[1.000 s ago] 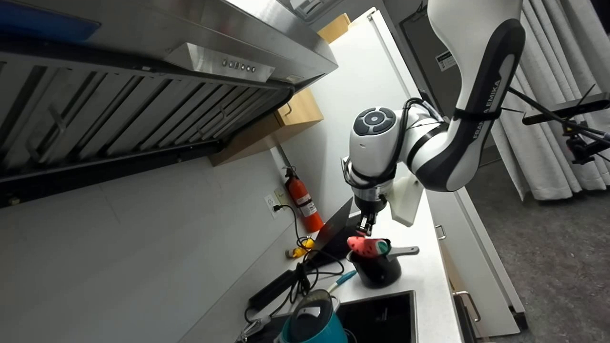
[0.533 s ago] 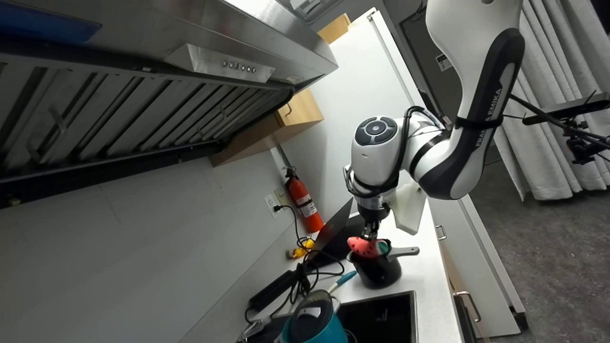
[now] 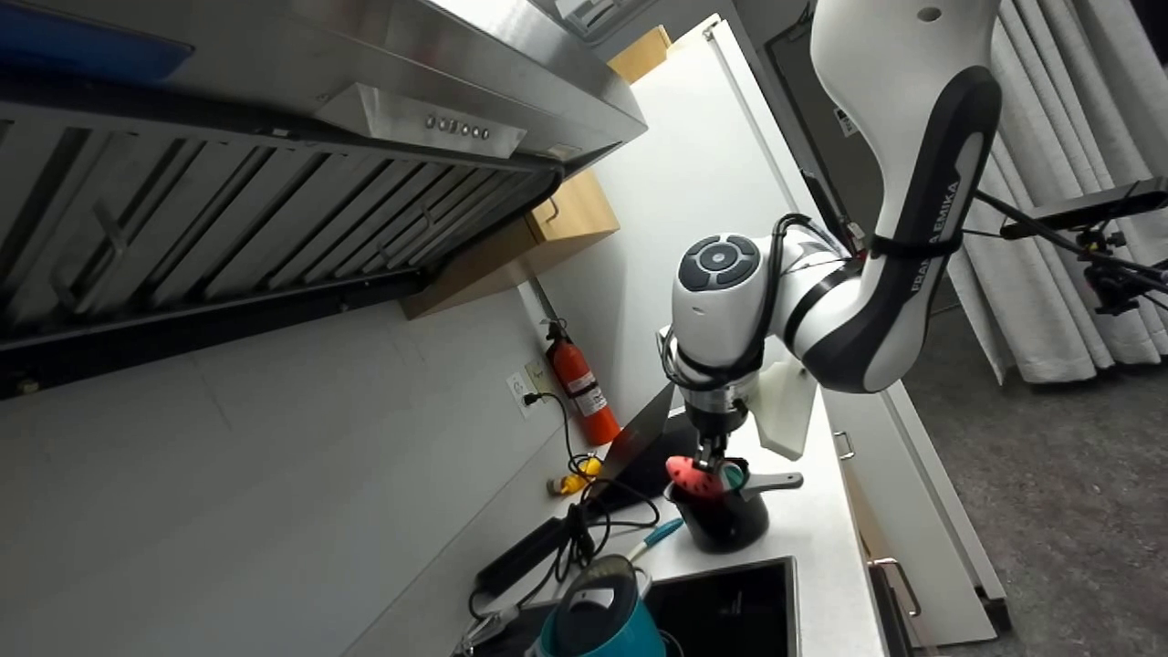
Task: Put the watermelon plushie inside the little pot and close the lid
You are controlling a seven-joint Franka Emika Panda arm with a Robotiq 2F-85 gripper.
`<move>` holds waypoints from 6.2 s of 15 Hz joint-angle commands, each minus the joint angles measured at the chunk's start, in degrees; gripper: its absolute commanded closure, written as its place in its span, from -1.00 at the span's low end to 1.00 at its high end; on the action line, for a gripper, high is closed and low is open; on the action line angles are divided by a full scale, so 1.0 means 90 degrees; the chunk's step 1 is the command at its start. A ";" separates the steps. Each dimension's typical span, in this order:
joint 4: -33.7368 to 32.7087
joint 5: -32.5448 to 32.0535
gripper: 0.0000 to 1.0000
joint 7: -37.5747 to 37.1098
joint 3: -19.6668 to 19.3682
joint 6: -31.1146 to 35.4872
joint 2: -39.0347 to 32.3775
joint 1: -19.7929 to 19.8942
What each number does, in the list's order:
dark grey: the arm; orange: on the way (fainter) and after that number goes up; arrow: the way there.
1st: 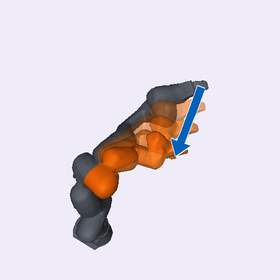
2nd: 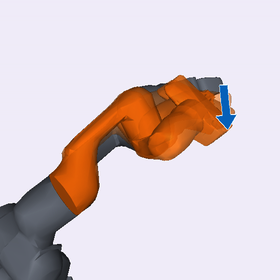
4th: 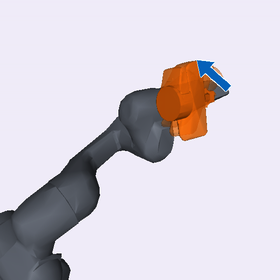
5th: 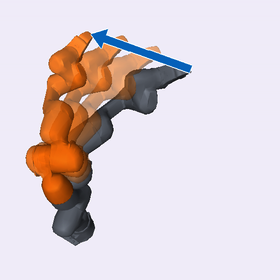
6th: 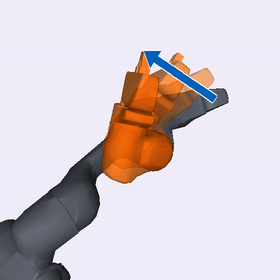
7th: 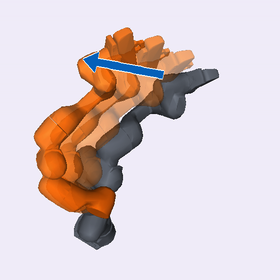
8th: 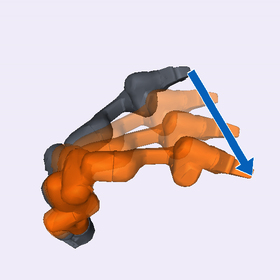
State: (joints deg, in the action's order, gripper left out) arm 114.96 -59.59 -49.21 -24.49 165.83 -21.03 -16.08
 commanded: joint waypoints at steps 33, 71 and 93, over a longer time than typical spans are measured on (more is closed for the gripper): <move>-0.0383 0.0044 1.00 0.0448 0.0389 -0.0056 0.0092 -0.0217; -0.1038 0.0280 -1.00 0.1063 0.1418 0.0778 -0.0617 -0.0508; -0.0863 0.0077 0.93 0.0653 0.1027 0.0649 -0.0273 -0.0533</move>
State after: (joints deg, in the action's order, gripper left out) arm 105.82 -57.83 -41.11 -13.53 171.38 -25.97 -20.72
